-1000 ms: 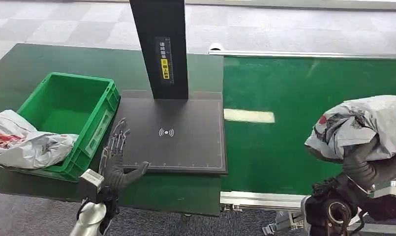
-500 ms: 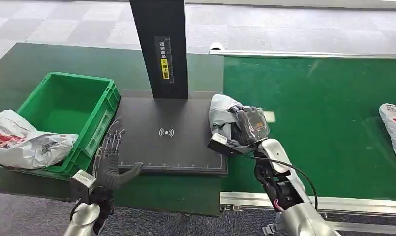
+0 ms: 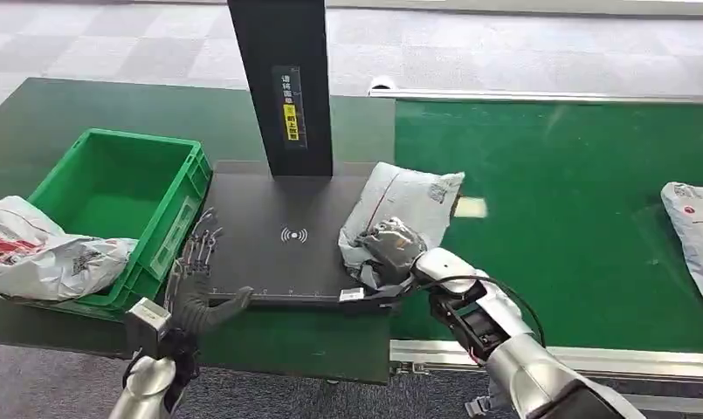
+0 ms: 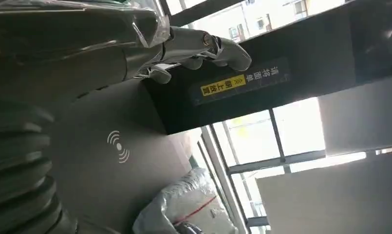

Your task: Moved the parcel from conveyor to table for the left to box.

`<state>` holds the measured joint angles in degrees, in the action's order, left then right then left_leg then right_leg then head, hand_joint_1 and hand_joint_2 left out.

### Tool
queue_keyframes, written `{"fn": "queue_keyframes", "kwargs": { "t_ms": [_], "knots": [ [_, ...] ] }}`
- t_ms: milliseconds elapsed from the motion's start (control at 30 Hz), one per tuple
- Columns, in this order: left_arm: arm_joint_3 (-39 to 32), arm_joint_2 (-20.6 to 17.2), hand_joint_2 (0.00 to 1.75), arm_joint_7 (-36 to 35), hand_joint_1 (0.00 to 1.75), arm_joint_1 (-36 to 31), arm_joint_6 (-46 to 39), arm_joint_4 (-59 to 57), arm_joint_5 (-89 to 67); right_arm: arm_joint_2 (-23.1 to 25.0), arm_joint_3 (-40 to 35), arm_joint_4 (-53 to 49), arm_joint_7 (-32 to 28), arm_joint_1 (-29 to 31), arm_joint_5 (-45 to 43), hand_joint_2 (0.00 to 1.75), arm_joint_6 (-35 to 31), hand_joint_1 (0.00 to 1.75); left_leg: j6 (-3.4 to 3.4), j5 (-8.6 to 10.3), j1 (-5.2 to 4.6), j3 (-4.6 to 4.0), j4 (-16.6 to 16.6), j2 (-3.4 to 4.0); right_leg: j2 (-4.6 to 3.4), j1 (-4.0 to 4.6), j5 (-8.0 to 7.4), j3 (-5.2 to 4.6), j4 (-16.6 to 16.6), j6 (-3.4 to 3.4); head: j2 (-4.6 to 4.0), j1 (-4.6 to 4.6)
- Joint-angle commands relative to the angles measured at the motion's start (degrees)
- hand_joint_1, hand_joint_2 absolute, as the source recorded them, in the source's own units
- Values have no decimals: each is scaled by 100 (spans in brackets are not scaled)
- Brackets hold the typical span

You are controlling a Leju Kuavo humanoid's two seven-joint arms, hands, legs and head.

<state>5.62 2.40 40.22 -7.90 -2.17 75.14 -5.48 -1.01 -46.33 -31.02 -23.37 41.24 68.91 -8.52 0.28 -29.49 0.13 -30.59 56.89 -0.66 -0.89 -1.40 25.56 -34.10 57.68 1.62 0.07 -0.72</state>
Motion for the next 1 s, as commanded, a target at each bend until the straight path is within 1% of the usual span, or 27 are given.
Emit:
{"fn": "queue_keyframes", "kwargs": {
  "t_ms": [33, 367, 467, 533, 633, 733, 767, 800, 833, 867, 900, 1000],
  "knots": [
    [-77, 42, 175, -22, 0, -156, 23, -374, -14, 5, -858, 408, -86, 174, -41, 175, 88, 175, -5, 2, 0, 11, -11, 3, 4, 1, 0, 11, -9, -11, 0, 0],
    [-75, 40, 175, -22, 0, -157, 29, -374, -17, 2, -872, 412, -92, 176, -42, 175, 97, 175, -8, 5, -1, 17, -15, 2, 9, 1, -2, 15, -12, -15, 0, 0],
    [-50, 65, 175, -22, 0, -121, 111, -319, -71, -51, -1240, 215, -559, 68, -243, 175, -348, 175, -7, 4, 0, 18, -15, 3, 8, 2, -1, 17, -13, -14, 0, 0],
    [-43, 105, 175, -22, 0, -181, 139, -375, -92, -3, -1348, 62, -984, -67, -642, 175, -506, 175, -7, 4, 1, 23, -18, 2, 9, 3, -1, 22, -17, -14, 0, 2],
    [-31, 135, 175, -26, 0, -282, 144, -450, -95, 56, -1378, -497, -1365, -286, -1066, 175, -1212, 175, -8, 3, 2, 24, -19, 5, 5, 4, -1, 22, -18, -16, 0, 2],
    [-28, 127, 175, -22, 0, -290, 149, -474, -79, -1, -1532, -1199, -1318, -288, -1315, 175, -1628, 175, -9, 1, 2, 15, -13, 9, -1, 4, -1, 11, -10, -15, 0, 2],
    [-17, 123, 175, -22, 0, -300, 148, -487, -78, -29, -1614, -1350, -1317, -275, -1326, 175, -1614, 175, -11, 2, -1, 19, -18, 14, -3, 2, -1, 12, -12, -19, 0, 2],
    [61, 82, 175, -22, 0, -330, 218, -522, -93, -340, -2398, -2181, -1663, -156, -2056, 175, -878, 175, -8, -1, 0, 6, -6, 16, -9, 1, -1, 1, -2, -14, 0, 2],
    [108, 66, 175, -22, 0, -361, 215, -558, -70, -330, -2966, -2493, -1645, -303, -2406, 175, -958, 175, -9, 1, -2, 6, -9, 14, -5, 0, -1, 1, -3, -16, 0, -2],
    [128, 62, 175, -22, 0, -386, 206, -587, -54, -328, -2949, -2702, -1537, -459, -2382, 175, -1087, 175, -10, -2, -2, 6, -10, 23, -13, 0, -1, -3, -3, -18, 0, 2],
    [149, 54, 175, -22, 0, -406, 186, -608, -40, -356, -2954, -2888, -1433, -534, -2383, 175, -1115, 175, -10, 0, 1, 8, -12, 12, -3, 2, 0, 3, -7, -16, 0, 0],
    [208, 42, 175, -22, 0, -504, 203, -697, -10, -485, -2866, -3294, -1389, -510, -2457, 175, -1103, 175, -10, 2, 2, 16, -22, 3, 11, 4, 2, 14, -18, -19, 0, 2]
  ]
}}
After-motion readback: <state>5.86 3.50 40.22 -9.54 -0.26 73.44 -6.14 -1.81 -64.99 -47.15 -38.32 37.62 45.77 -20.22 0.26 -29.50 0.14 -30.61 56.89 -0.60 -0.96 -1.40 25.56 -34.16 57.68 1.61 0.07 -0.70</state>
